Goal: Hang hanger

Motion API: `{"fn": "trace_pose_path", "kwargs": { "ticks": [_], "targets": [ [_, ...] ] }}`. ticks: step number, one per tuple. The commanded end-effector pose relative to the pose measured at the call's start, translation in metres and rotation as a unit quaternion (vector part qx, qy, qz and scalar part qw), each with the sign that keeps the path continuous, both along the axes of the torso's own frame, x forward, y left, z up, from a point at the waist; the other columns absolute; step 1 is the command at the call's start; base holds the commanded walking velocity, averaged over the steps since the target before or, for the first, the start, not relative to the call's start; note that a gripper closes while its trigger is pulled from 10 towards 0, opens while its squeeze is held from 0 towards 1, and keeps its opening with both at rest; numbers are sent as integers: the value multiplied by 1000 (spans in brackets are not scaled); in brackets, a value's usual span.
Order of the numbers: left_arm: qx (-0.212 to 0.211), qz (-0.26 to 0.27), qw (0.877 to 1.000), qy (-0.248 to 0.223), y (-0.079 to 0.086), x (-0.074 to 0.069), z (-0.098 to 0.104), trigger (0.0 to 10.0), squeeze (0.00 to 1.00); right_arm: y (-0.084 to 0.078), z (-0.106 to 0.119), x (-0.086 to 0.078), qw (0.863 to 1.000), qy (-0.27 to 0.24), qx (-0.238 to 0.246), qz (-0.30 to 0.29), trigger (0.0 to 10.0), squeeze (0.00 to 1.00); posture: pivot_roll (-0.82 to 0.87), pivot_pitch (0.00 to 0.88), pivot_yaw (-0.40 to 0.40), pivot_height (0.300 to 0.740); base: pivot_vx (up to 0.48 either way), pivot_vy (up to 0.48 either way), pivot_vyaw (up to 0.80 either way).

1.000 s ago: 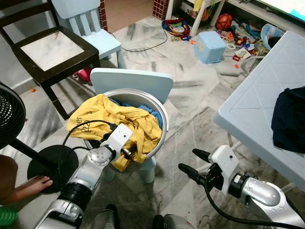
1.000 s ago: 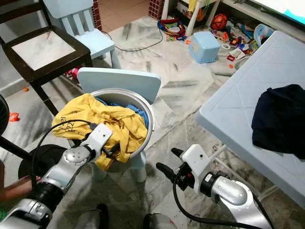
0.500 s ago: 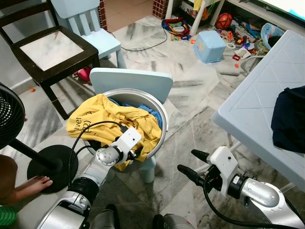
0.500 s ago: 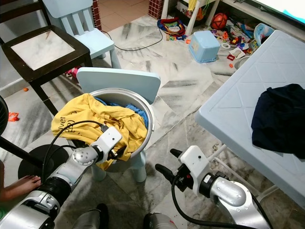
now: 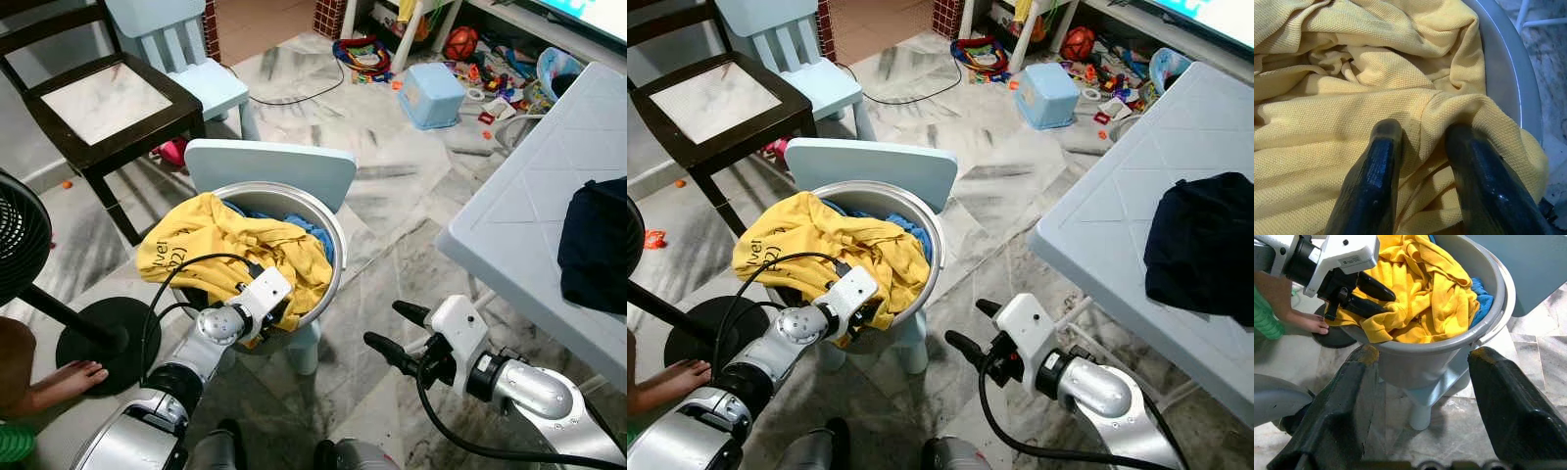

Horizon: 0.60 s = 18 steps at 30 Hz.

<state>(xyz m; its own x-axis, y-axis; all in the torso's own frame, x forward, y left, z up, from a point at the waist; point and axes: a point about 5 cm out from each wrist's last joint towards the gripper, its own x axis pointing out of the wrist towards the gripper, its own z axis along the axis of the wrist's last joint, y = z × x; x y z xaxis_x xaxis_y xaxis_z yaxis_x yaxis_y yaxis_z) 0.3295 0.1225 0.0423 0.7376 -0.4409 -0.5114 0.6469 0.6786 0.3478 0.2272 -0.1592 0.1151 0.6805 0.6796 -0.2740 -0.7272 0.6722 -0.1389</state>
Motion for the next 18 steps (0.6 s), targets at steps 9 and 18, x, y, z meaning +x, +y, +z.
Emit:
{"fn": "trace_pose_path", "kwargs": {
  "ticks": [9,18],
  "targets": [
    [-10,21,999,-23,-1,6,6,0,0,-2,-3,0,1000,0,-12,1,10000,0,-150,180,-118,740,0,0,0],
    [-113,86,968,-207,-5,35,75,0,0,-7,-4,2,1000,-4,-16,-9,10000,0,-134,177,-122,740,0,0,0]
  ]
}}
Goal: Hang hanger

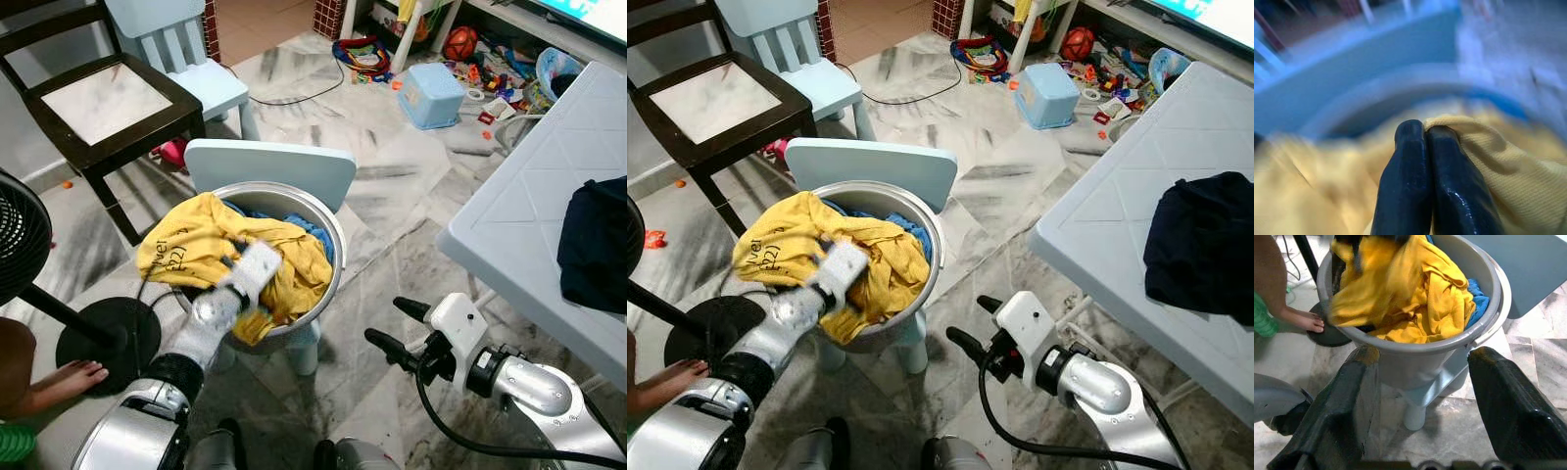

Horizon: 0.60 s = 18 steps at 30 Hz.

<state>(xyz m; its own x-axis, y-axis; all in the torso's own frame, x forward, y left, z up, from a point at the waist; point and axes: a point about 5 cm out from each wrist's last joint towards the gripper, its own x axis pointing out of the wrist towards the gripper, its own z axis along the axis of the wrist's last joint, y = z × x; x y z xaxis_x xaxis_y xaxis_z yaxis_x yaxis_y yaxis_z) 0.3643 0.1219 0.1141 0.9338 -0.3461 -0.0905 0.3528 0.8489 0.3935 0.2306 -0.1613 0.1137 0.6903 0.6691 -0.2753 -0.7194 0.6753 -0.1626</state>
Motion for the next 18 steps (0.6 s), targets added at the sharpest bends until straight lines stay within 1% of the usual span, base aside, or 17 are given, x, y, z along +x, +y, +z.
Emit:
{"fn": "trace_pose_path", "kwargs": {
  "ticks": [1,2,3,6,7,8,9,10,11,12,13,15,16,17,18],
  "targets": [
    [-11,-6,1000,-11,-4,0,4,0,0,-4,-2,-1,1000,4,-7,-5,10000,0,-134,177,-122,740,0,0,0],
    [-20,-8,999,-30,-5,2,14,0,0,-4,-3,-1,1000,4,-7,-4,10000,0,-128,176,-125,740,0,0,0],
    [-33,-10,998,-53,-6,8,30,0,0,-3,-3,1,1000,3,-6,-3,10000,0,-116,173,-126,740,0,0,0],
    [-55,-12,993,-105,-6,16,64,0,0,2,-3,7,1000,-2,-2,-1,10000,0,-105,169,-123,740,0,0,0],
    [-55,-12,993,-105,-6,16,64,0,0,2,-3,7,1000,-2,-2,-1,10000,0,-105,169,-123,740,0,0,0],
    [-58,-11,992,-116,-7,17,70,0,0,3,-3,8,1000,-3,-2,-1,10000,0,-105,169,-123,740,0,0,0],
    [-66,-9,987,-144,-7,18,83,0,0,4,-3,9,1000,-5,0,-2,10000,0,-86,161,-117,740,0,0,0],
    [-66,-9,987,-144,-7,18,83,0,0,4,-3,9,1000,-5,0,-2,10000,0,-86,161,-117,740,0,0,0],
    [-77,-7,974,-212,-9,17,114,0,0,5,-5,11,1000,-8,2,-5,10000,0,-74,153,-114,740,0,0,0],
    [-80,-7,965,-250,-9,15,132,0,0,6,-6,12,1000,-8,3,-7,10000,0,-72,152,-113,740,0,0,0],
    [-80,-7,965,-250,-9,15,132,0,0,6,-6,12,1000,-8,3,-7,10000,0,-72,152,-113,740,0,0,0],
    [-77,-20,952,-296,-13,12,154,0,0,7,-6,12,1000,-10,5,-8,10000,0,-64,149,-109,740,0,0,0],
    [-82,-30,943,-320,-17,8,166,0,0,8,-6,13,1000,-11,6,-8,10000,0,-60,148,-108,740,0,0,0],
    [-96,-44,935,-337,-23,2,177,0,0,8,-6,14,1000,-12,7,-9,10000,0,-58,148,-106,740,0,0,0],
    [-111,-54,931,-343,-27,-3,182,0,0,8,-7,14,1000,-13,9,-10,10000,0,-58,148,-106,740,0,0,0]
  ]
}}
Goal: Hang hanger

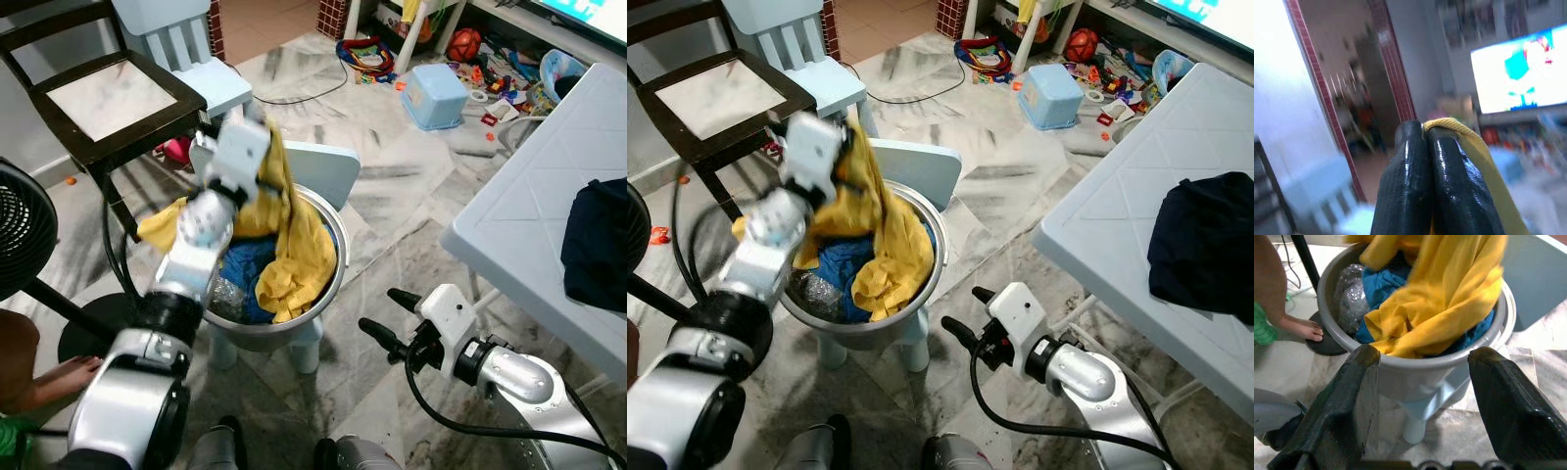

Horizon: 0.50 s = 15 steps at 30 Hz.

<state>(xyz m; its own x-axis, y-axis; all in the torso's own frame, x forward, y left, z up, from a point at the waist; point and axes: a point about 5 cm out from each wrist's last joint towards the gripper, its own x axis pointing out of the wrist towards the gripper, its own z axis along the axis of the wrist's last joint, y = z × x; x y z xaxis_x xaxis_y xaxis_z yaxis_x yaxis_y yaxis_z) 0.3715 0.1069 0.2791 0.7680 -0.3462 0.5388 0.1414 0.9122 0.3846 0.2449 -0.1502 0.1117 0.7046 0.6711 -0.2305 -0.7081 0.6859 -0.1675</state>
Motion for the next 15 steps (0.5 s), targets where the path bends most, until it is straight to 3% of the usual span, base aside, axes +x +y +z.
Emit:
{"fn": "trace_pose_path", "kwargs": {
  "ticks": [1,3,4,6,7,9,10,11,14,15],
  "targets": [
    [-19,-40,998,-38,-15,-14,19,0,0,-3,-5,0,1000,5,-6,-7,10000,0,-58,148,-106,740,0,0,0],
    [-24,-45,998,-38,-16,-16,20,0,0,-2,-5,0,1000,4,-5,-7,10000,0,-58,148,-106,740,0,0,0],
    [-26,-59,998,-25,-22,-23,10,0,0,-2,-6,0,1000,5,-5,-7,10000,0,-47,151,-100,740,0,0,0],
    [-33,-86,996,17,-33,-44,-20,0,0,-2,-8,-1,1000,6,-5,-9,10000,0,-45,158,-99,740,0,0,0],
    [-31,-95,993,60,-34,-61,-48,0,0,-2,-9,-3,1000,8,-4,-8,10000,0,-44,161,-101,740,0,0,0],
    [-42,-89,989,110,-28,-75,-71,0,0,-2,-10,-4,1000,9,-5,-7,10000,0,-41,165,-105,740,0,0,0],
    [-42,-89,989,110,-28,-75,-71,0,0,-2,-10,-4,1000,9,-5,-7,10000,0,-41,165,-105,740,0,0,0],
    [-51,-80,983,157,-19,-89,-91,0,0,-3,-10,-4,1000,11,-7,-6,10000,0,-28,169,-112,740,0,0,0],
    [-44,-78,980,177,-15,-97,-100,0,0,-4,-11,-4,1000,11,-7,-5,10000,0,-25,169,-113,740,0,0,0],
    [-47,-69,968,237,-3,-115,-121,0,0,-4,-12,-2,1000,11,-9,-2,10000,0,-13,172,-119,740,0,0,0]
  ]
}}
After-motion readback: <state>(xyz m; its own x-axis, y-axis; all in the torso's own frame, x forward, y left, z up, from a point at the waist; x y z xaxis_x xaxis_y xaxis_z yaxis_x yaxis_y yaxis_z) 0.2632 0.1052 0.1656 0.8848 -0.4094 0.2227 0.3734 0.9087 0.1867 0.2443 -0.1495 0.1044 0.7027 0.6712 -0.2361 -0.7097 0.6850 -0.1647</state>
